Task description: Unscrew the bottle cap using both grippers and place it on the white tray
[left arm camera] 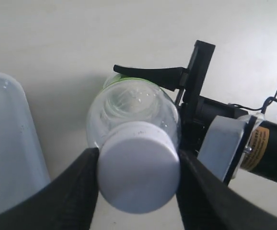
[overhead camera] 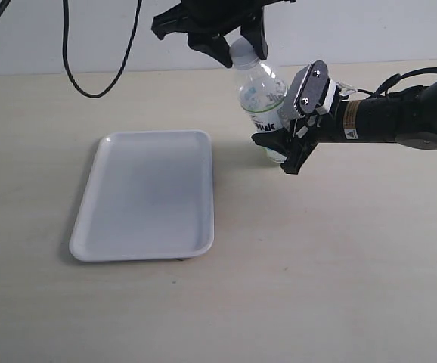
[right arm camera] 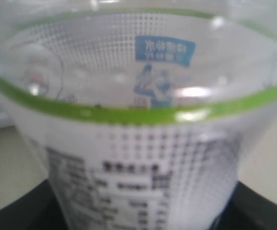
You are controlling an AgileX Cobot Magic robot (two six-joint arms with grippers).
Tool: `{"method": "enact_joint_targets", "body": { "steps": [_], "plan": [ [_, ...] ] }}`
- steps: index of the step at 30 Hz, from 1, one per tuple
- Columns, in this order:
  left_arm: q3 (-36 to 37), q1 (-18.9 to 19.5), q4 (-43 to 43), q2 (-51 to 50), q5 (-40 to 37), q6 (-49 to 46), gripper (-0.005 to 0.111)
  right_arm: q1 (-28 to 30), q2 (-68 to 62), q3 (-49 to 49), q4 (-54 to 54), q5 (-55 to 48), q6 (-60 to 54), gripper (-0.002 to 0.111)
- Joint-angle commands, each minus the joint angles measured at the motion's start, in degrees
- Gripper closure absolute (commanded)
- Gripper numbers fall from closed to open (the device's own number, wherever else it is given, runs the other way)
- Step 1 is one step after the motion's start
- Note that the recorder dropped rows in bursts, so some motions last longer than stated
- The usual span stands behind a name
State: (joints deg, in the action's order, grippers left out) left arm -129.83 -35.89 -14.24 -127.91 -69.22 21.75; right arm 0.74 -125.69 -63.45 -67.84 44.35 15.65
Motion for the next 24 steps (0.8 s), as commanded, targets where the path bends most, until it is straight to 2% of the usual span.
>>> {"method": "enact_joint_targets", "body": {
  "steps": [1, 8, 13, 20, 24],
  "plan": [
    [-0.3, -0.1, -1.4, 0.3, -0.7, 4.5, 0.107, -0.1, -0.1, 0.2, -1.2, -2.5, 0.4, 0.108],
    [-0.3, -0.1, -1.7, 0.4, -0.7, 0.8, 0.103, -0.1, -0.1, 0.2, -1.2, -2.5, 0.7, 0.108],
    [-0.3, -0.1, -1.7, 0.9, -0.7, -6.7, 0.076, -0.1, -0.1, 0.2, -1.2, -2.5, 1.5, 0.108],
    [-0.3, -0.1, -0.6, 2.0, -0.7, -18.8, 0.022, -0.1, -0.1, 0.2, -1.2, -2.5, 1.5, 0.108],
    [-0.3, -0.1, 1.3, 2.7, -0.7, -21.0, 0.017, -0.1, -0.1, 0.2, -1.2, -2.5, 1.5, 0.108]
  ]
}}
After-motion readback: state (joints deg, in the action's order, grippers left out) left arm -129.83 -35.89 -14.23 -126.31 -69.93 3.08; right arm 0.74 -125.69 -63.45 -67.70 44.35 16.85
